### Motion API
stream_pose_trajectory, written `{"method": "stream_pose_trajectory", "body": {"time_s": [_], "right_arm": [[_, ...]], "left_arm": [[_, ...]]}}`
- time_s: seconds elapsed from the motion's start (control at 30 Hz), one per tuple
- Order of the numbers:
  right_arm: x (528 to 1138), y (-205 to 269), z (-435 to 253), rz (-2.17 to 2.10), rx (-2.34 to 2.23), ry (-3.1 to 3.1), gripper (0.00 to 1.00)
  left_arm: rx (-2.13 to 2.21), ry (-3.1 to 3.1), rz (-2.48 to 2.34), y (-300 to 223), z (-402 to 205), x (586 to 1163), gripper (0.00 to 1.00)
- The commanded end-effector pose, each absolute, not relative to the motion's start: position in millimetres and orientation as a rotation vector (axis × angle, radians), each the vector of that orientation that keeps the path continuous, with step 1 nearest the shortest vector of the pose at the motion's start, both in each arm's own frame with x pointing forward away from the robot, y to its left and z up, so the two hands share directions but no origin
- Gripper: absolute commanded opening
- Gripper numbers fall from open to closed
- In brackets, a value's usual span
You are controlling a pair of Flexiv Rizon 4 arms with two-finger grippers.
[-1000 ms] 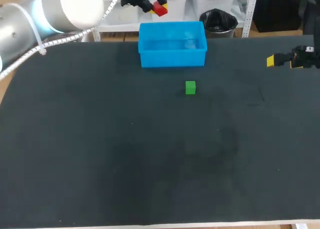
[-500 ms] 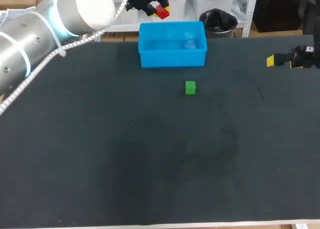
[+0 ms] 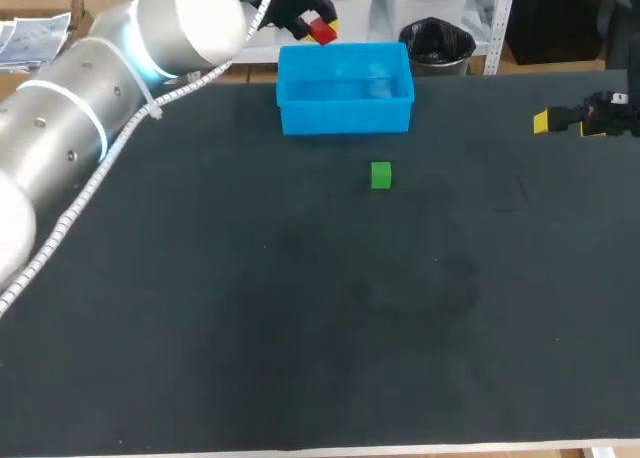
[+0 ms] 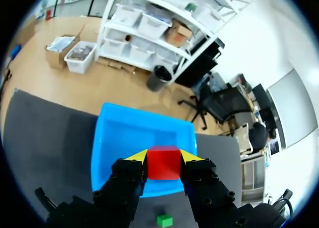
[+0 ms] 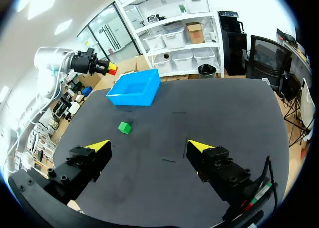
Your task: Use the left arm to pick the red cube and place it into the blue plastic box first, then use the right arm to grasp the green cube and put it into the same blue plastic box after the first action is fully finished.
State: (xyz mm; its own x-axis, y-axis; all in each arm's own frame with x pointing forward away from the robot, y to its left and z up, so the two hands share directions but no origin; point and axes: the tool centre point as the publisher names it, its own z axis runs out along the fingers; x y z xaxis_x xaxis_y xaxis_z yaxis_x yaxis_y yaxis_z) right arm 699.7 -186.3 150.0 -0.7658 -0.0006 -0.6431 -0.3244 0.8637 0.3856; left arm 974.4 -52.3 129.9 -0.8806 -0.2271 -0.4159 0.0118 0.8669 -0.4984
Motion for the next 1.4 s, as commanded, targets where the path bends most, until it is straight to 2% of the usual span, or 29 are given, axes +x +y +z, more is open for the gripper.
{"method": "stream_pose_trajectory", "body": {"time_s": [0.03, 0.07, 0.1, 0.13, 0.5, 1.4], "right_arm": [[699.6, -186.2, 150.2, 0.64, -0.234, 2.373, 1.0], [699.6, -186.2, 150.2, 0.64, -0.234, 2.373, 1.0], [699.6, -186.2, 150.2, 0.64, -0.234, 2.373, 1.0], [699.6, -186.2, 150.2, 0.64, -0.234, 2.373, 1.0], [699.6, -186.2, 150.2, 0.64, -0.234, 2.373, 1.0], [699.6, -186.2, 150.2, 0.64, -0.234, 2.373, 1.0]], "left_arm": [[-0.152, 2.617, -0.685, -59.9, 122.1, 999.6, 0.0], [-0.161, 2.62, -0.668, -59.5, 120.8, 1000.4, 0.33], [-0.164, 2.622, -0.661, -59.3, 120.0, 1000.8, 0.93], [-0.165, 2.623, -0.663, -59.3, 119.8, 1000.9, 1.0], [-0.12, 2.588, -0.654, -52.5, 131.5, 986.6, 1.0], [0.16, 2.419, -0.755, 19.9, 182.9, 884.4, 1.0]]}}
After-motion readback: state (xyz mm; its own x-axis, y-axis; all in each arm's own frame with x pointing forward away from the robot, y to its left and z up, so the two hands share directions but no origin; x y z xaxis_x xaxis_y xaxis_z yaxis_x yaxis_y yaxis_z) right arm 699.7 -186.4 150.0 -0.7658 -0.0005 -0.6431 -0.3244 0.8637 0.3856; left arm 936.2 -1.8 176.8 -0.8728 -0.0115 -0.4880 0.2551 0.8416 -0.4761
